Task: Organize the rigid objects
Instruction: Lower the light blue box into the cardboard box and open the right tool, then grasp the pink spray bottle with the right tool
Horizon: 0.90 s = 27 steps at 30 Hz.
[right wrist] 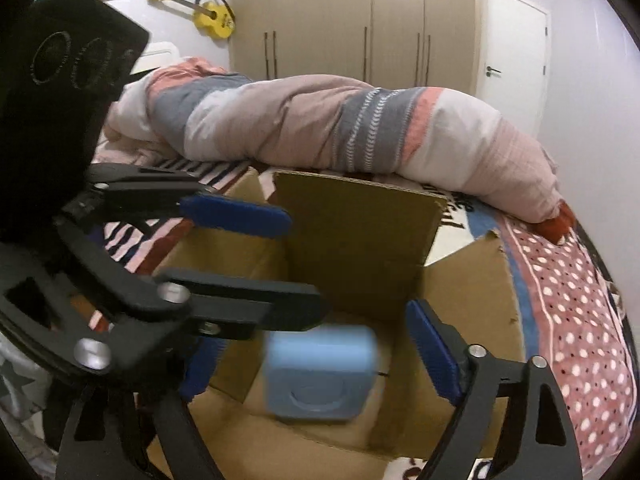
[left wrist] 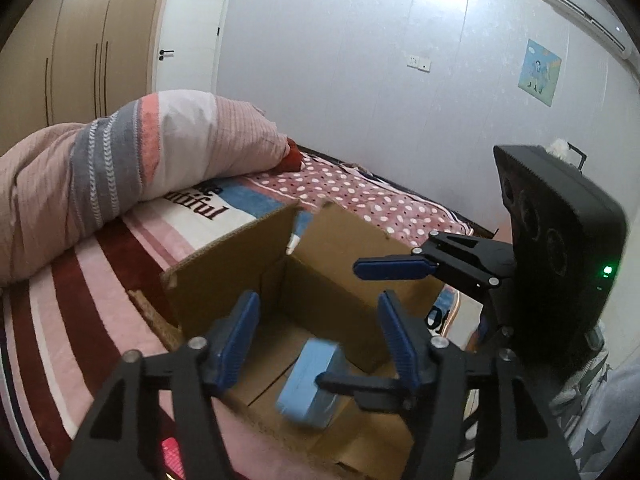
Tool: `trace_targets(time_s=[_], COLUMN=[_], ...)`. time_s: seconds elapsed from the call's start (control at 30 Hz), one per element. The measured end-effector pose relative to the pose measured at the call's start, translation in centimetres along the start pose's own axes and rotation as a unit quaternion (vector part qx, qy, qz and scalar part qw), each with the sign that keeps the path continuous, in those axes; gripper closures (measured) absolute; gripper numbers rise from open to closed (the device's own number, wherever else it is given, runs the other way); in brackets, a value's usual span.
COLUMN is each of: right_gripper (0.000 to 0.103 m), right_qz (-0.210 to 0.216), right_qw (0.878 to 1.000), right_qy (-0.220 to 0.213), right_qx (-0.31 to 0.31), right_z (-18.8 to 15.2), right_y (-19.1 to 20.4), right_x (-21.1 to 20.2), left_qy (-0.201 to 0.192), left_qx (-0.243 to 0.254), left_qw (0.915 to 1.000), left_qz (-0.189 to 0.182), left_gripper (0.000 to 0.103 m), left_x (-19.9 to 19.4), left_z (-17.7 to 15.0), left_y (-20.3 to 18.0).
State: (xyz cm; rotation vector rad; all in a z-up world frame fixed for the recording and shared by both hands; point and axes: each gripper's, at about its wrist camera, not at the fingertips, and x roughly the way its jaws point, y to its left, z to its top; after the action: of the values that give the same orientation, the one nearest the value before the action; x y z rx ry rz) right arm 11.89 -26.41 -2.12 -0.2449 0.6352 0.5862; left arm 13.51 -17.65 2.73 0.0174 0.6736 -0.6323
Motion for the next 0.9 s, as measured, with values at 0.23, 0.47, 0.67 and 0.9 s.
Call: trace_targets(time_s=[0.23,0.47,0.67,0.9], right_gripper=[0.009,0.009,0.034,0.066], right_qz=[-0.033,0.004,0.081,0.093], right_qw=[0.999,0.996,0.991,0.991], right_qy=[-0.027,-0.076,-0.057,0.063], right_qx=[-0.02,-0.039,-0.084,-0.076], right_z=[1.0,3.9,5.2,3.1], right_y=[2.3,7.9,15.0,19.8], right_x=[-1.5,-3.6,-1.6,7.1], left_qy=[-0.048,-0.091,-0.096,-0.072], left_qx=[-0.009,-0.045,-0.077,-0.128], left_qw=[0.9978,0.9883,0.9714,0.9615], left_qz=[0.045,0.114,0.203,0.232], left_gripper=[0.032,0.026,0.024,0.024], left_x=[-5.5,-13.2,-18.3,-18.7], left_z=[-1.0,-4.3,-9.1,-15.2], left_y=[1.6,5.6,10.2,14.9])
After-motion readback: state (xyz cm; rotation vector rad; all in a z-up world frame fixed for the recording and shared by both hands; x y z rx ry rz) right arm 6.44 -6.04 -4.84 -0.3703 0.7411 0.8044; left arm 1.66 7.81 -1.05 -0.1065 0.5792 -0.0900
